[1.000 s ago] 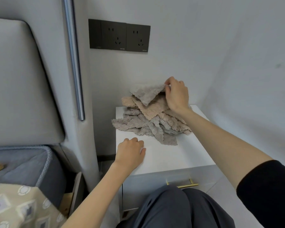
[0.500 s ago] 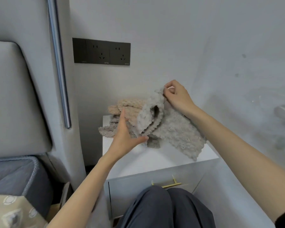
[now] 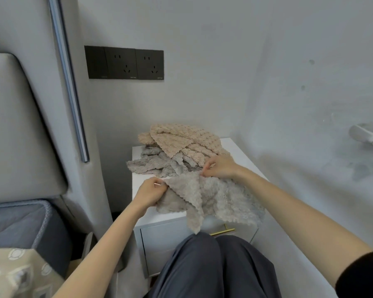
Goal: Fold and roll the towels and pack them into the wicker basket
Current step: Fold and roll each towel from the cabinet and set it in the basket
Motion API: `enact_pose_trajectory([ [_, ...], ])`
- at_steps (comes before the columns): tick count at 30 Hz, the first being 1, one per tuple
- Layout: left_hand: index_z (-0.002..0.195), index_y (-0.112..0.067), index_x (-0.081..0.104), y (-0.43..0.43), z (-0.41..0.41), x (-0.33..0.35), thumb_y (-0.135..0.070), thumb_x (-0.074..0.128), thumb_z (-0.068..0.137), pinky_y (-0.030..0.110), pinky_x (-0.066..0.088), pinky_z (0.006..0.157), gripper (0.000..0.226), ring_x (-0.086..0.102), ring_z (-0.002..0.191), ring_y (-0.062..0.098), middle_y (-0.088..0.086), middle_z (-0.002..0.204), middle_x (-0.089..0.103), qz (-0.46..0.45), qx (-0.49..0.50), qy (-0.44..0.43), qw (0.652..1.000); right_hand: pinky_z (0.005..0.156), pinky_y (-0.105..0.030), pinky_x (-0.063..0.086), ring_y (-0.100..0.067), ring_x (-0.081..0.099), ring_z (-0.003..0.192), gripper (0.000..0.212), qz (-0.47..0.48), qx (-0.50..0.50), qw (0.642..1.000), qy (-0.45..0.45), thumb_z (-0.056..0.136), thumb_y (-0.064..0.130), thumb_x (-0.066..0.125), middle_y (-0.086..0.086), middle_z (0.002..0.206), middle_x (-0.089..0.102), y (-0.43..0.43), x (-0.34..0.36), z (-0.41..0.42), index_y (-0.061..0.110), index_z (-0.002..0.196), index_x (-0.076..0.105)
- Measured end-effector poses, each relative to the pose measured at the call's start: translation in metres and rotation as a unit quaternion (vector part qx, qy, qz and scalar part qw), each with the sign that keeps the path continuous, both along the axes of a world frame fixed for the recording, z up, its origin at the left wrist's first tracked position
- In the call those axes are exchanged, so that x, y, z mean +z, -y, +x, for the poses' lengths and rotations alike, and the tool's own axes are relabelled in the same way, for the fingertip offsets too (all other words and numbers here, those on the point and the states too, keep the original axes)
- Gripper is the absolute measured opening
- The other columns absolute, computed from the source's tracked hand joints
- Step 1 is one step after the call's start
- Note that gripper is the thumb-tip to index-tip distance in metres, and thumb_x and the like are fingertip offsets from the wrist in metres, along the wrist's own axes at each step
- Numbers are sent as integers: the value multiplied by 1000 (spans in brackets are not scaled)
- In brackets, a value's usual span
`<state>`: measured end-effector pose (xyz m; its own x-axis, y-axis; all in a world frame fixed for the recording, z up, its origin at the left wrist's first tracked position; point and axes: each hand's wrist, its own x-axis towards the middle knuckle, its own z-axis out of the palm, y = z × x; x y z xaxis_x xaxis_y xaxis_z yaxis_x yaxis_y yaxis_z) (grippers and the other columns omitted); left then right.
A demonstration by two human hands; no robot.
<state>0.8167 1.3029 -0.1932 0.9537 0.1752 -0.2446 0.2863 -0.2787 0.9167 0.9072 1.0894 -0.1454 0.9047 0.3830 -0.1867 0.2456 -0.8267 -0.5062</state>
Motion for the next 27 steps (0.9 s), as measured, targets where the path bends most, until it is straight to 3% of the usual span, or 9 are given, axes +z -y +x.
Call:
enact_pose_trajectory([
  [4,126,-15,43,0,-4,-17,-20,68,84,30,41,82,49,46,106,21,5,115,47,222,20,119,968,73,-25,41,-8,58,79,12,39,-32,996,77,82,34,72,11,81,60,-5,-22,5,22,82,66],
  [8,132,-31,40,6,-1,-19,-20,73,76,27,37,84,66,33,117,21,3,121,38,350,-96,206,909,65,-17,40,-10,61,87,26,85,-19,994,68,82,34,73,6,88,63,2,-27,7,18,101,65],
  [11,130,-36,46,14,7,-23,-24,68,83,34,39,93,54,34,119,21,-1,126,40,438,-159,209,860,73,-21,43,-12,58,94,33,69,-10,996,48,85,44,67,3,101,62,19,-25,6,18,104,62],
  [13,121,-33,54,17,14,-25,-27,61,89,34,40,92,33,42,114,20,-3,122,47,417,-157,209,871,67,-21,39,-10,54,86,29,36,-11,999,24,87,53,59,6,95,57,35,-26,5,25,93,56],
  [15,108,-27,58,17,19,-26,-28,53,95,35,46,83,14,54,102,20,-2,112,58,383,-156,210,886,59,-23,30,-8,45,67,35,13,-23,1000,-14,86,61,53,9,75,47,50,-27,2,30,75,43],
  [18,106,-18,53,14,25,-26,-19,42,100,35,50,71,13,62,82,23,1,101,64,279,-95,183,938,58,-28,22,-14,32,59,54,-17,-28,999,-28,84,65,52,2,66,34,71,-30,-2,17,67,35],
  [22,117,-13,44,2,39,-17,-13,32,102,31,40,60,19,51,68,19,4,105,54,143,-4,119,983,58,-29,22,-17,35,64,48,39,-35,999,-1,82,53,64,-4,69,39,88,-34,-4,11,70,42],
  [25,119,-14,40,-5,48,-10,-9,28,102,27,34,48,21,40,55,17,4,80,51,100,-9,78,992,56,-22,27,-9,44,63,42,87,-71,993,24,79,50,70,6,66,50,93,-31,-1,11,74,55],
  [27,118,-14,39,-6,52,-7,-8,27,103,23,36,42,20,39,51,16,4,69,46,83,-19,62,994,60,-19,32,-4,48,75,39,88,-87,991,56,76,50,72,13,76,55,95,-28,4,13,81,62],
])
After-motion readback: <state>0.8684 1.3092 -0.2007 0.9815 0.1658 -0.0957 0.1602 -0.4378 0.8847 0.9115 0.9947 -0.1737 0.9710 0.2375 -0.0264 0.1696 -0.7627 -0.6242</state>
